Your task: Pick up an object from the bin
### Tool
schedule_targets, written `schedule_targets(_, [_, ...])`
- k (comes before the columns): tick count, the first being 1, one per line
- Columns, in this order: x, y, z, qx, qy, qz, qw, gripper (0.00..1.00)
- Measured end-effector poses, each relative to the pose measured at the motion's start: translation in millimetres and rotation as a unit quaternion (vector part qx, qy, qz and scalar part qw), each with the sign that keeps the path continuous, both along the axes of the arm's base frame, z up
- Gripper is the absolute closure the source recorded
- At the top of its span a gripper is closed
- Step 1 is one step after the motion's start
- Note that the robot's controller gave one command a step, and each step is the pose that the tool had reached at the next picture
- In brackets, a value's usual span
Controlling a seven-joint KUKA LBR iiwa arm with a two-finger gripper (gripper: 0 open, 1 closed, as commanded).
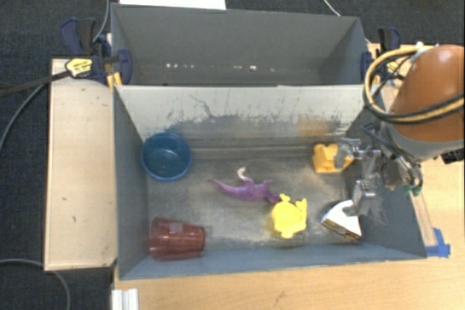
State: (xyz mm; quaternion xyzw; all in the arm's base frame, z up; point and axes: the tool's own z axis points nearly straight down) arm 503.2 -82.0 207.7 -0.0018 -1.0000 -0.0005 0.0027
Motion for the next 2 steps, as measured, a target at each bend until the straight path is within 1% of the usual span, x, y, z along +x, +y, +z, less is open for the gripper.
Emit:
schedule_targets(1, [1.7,0.3,4.2,-0.001,-0.0041,0.001,1.0,0.0])
schedule_targets(2, [3.1,1.2,-41.9,-0.001,-0.0071,-0.005,1.0,0.0])
